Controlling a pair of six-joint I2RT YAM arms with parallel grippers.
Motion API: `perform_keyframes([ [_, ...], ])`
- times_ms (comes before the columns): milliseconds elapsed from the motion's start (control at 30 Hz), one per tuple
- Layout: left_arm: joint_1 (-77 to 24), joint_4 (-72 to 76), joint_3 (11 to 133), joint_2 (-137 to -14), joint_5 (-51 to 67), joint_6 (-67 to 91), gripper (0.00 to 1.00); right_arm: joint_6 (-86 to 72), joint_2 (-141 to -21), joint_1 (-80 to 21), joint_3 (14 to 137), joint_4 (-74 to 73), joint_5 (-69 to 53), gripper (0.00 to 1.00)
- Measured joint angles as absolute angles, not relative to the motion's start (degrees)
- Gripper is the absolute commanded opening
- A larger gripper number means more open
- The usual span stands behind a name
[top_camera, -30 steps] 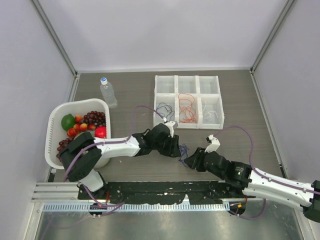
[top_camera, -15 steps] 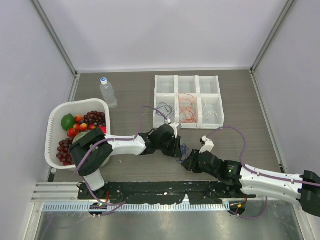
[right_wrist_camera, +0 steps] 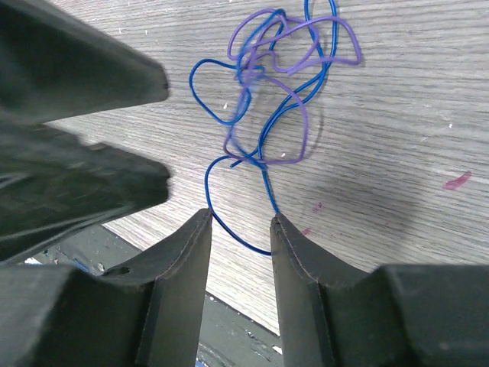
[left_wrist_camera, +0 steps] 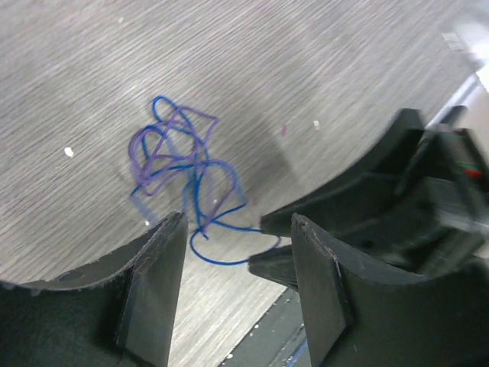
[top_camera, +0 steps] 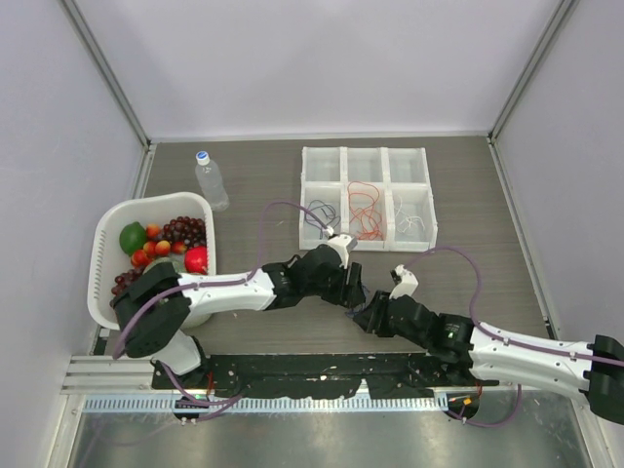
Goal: Untangle the cables
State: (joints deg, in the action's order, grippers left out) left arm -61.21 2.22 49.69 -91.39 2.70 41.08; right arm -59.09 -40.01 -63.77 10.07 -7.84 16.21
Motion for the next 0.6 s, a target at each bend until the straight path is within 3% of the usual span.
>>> perform_keyframes([
  [67, -62.1, 2.3, 49.7, -88.9, 1.1, 40.6, 0.43, -59.1, -39.4, -63.8, 9.8, -8.0, 16.2, 0.42],
  [167, -62.8, 2.2, 50.4, -88.6, 0.4, 39.8, 0.33, -59.1, -39.0, -63.8, 9.7, -8.8, 16.2, 0.41],
  [600, -62.8, 1.3, 53.1, -96.7, 0.9, 39.6, 0.38, -59.5, -32.5, -63.8, 9.3, -12.6, 16.5, 0.41],
])
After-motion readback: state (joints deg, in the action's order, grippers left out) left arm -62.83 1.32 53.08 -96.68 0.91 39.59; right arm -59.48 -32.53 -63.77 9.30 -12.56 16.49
